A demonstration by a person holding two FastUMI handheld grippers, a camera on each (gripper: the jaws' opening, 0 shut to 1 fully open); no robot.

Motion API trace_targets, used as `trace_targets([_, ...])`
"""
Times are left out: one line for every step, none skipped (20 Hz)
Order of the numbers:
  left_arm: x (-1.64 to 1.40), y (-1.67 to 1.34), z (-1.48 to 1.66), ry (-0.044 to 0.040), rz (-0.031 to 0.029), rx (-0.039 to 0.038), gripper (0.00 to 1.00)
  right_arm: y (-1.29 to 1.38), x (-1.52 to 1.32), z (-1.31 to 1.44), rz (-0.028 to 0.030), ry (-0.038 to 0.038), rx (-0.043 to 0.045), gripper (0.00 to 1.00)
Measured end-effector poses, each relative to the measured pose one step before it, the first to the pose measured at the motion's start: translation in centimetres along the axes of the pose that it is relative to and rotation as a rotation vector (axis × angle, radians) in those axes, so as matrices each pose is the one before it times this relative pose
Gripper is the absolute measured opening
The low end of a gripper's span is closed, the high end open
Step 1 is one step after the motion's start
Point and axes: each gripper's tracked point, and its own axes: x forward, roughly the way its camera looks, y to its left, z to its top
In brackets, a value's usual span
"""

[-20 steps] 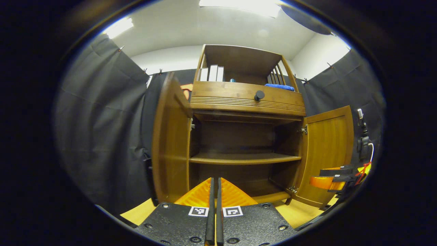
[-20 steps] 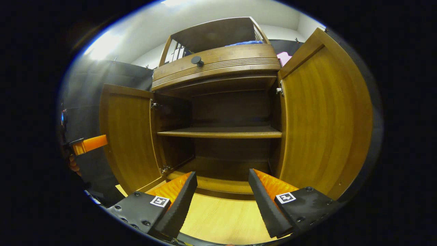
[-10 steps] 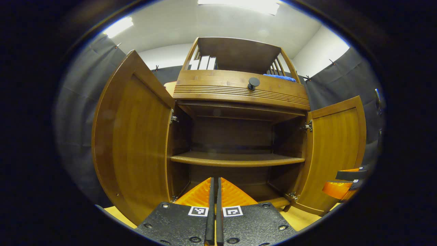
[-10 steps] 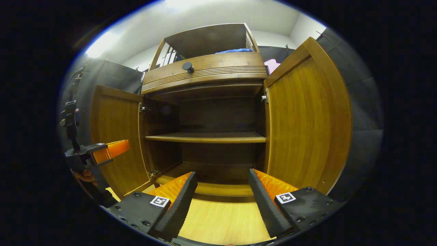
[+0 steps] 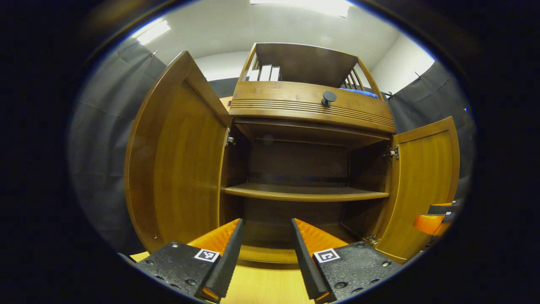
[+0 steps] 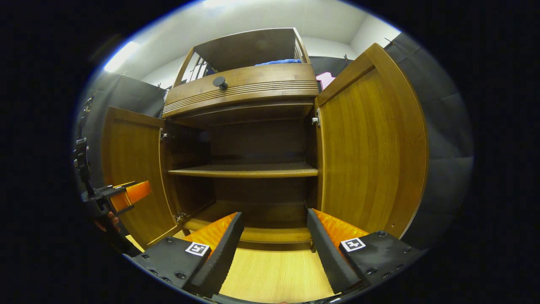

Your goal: Open the right door of the double-door shoe cabinet with the right hand, and open the left door with the left hand.

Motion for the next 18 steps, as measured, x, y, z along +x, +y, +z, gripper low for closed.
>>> trace_targets([0.106,0.019,-0.198,0.00876,-0.00234,0.00089,0.65,0.028,0.161,0.105,-0.00108,-0.00225,0.0004,0.89])
trace_targets([0.085,0.231,0.024,0.00456,0.00612,0.00347,0.73,0.034,0.135,0.122,0.00069,-0.00158,0.00151,0.89])
trace_targets([0.049,0.187,-0.125,-0.00165,0.00983,0.0044,0.81,0.073,0.109,0.07,0.00153,-0.00113,0.00065,0.89])
trace_targets([-0.043,0.117,0.202,-0.00488,0.00752,0.00263,0.89,0.064,0.135,0.018,0.00076,-0.00106,-0.00021,0.89])
trace_targets([0.161,0.259,0.174,-0.00551,0.00879,0.00273,0.9,0.108,0.099,0.01,0.00174,-0.00046,0.00007,0.89])
trace_targets([0.128,-0.025,0.031,-0.00086,0.00055,0.00306,0.92,0.129,0.057,0.009,0.00323,0.00082,-0.00007,0.89])
trace_targets([0.047,-0.106,-0.052,0.00014,-0.00071,0.00573,0.92,0.19,-0.006,-0.008,0.0045,0.00041,-0.00088,0.89])
trace_targets([0.081,0.037,0.057,-0.00015,0.00106,0.00659,0.92,0.133,0.037,-0.048,0.00207,-0.00024,-0.00157,0.89])
trace_targets([0.003,0.044,-0.038,0.00018,0.00087,0.00446,0.92,0.018,0.075,0.045,0.00239,-0.00049,-0.00123,0.89])
trace_targets([0.169,-0.006,0.043,0.00138,-0.00011,0.00139,0.92,0.046,0.086,0.03,0.00165,0.00007,0.0003,0.89])
trace_targets([0.037,-0.062,-0.071,0.00185,-0.00322,-0.00087,0.92,-0.008,0.02,0.073,0.00127,-0.00181,0.00182,0.89])
trace_targets([-0.003,-0.102,-0.152,0.00361,-0.00937,-0.0028,0.95,0.034,0.001,0.071,0.00084,-0.00236,0.00163,0.89])
trace_targets([0.021,-0.091,0.056,0.00245,-0.00457,-0.00097,0.92,-0.05,0.053,-0.006,-0.00158,-0.00137,0.00039,0.89])
trace_targets([-0.016,0.028,0.035,0.00011,-0.00199,0.00206,0.95,-0.035,0.055,-0.001,-0.00182,0.00016,-0.00002,0.98])
trace_targets([0.008,-0.074,-0.033,-0.00133,-0.00201,0.00311,0.92,-0.069,-0.005,0.023,-0.00144,0.00001,0.00048,0.89])
trace_targets([0.012,0.007,0.024,-0.00264,-0.00095,0.00233,0.92,-0.063,-0.042,-0.004,-0.00078,0.00033,0.00084,0.89])
trace_targets([0.04,-0.095,0.033,-0.00438,-0.00247,0.00122,0.92,-0.119,-0.04,0.067,-0.00097,-0.00032,0.00049,0.98])
trace_targets([0.048,-0.122,0.046,-0.00506,-0.00579,-0.00139,0.92,-0.098,-0.053,0.034,-0.00233,-0.00107,0.0,0.98])
